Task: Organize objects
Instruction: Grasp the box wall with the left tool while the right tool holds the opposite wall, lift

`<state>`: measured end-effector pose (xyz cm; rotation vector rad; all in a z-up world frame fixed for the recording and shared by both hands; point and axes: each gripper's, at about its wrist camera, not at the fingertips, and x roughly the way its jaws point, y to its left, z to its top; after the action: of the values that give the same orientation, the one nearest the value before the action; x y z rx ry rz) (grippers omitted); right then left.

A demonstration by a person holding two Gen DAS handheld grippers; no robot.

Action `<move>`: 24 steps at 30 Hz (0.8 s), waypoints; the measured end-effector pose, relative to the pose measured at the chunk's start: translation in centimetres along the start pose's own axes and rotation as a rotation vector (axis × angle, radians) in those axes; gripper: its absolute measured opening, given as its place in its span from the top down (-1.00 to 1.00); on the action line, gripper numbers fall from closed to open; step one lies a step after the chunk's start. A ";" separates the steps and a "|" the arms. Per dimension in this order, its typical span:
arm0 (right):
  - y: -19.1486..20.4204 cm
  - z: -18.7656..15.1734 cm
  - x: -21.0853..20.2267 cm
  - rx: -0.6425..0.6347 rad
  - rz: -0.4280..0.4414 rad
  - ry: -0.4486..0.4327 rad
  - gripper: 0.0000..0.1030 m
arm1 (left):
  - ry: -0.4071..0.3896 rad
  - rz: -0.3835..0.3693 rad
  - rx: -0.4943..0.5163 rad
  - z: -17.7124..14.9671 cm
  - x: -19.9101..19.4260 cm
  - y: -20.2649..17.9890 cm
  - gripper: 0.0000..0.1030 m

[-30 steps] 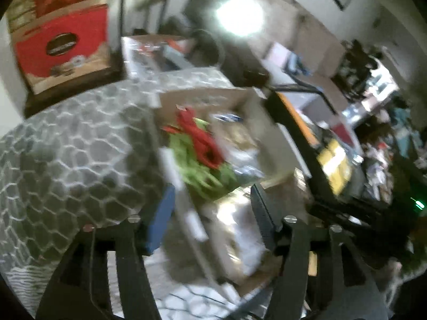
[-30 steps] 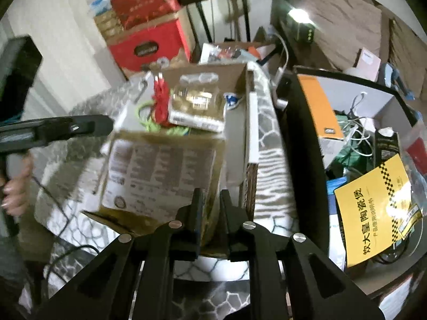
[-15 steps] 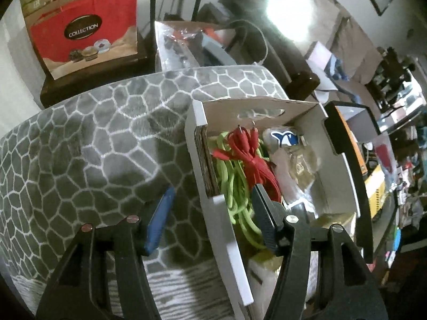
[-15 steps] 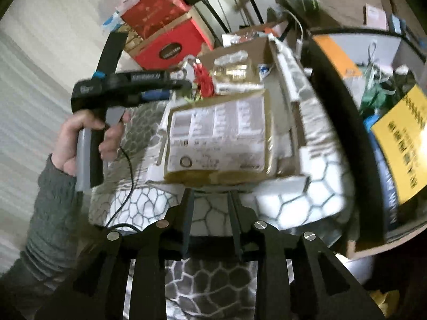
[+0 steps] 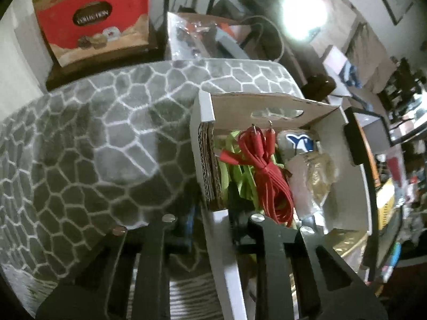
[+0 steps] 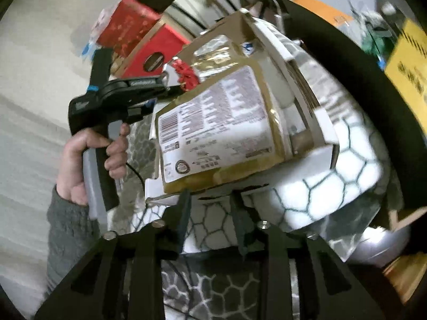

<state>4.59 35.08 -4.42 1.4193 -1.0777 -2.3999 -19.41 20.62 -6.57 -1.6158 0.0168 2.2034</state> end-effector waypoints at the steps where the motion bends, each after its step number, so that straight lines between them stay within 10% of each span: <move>1: -0.3 -0.1 -0.2 0.021 0.014 -0.009 0.33 | -0.004 0.010 0.002 -0.1 0.0 -0.2 0.65; 14: 1.4 2.3 1.0 -0.048 -0.072 -0.041 0.38 | -0.071 0.082 -0.153 -3.8 -4.0 5.1 0.50; 24: 3.2 5.6 3.9 -0.166 -0.140 -0.022 0.46 | -0.026 -0.026 -0.350 -7.2 -5.1 11.3 0.23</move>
<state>-2.75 33.71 -3.46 1.4592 -0.7863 -2.5378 -15.26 6.83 -6.84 -1.7499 -0.4162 2.3029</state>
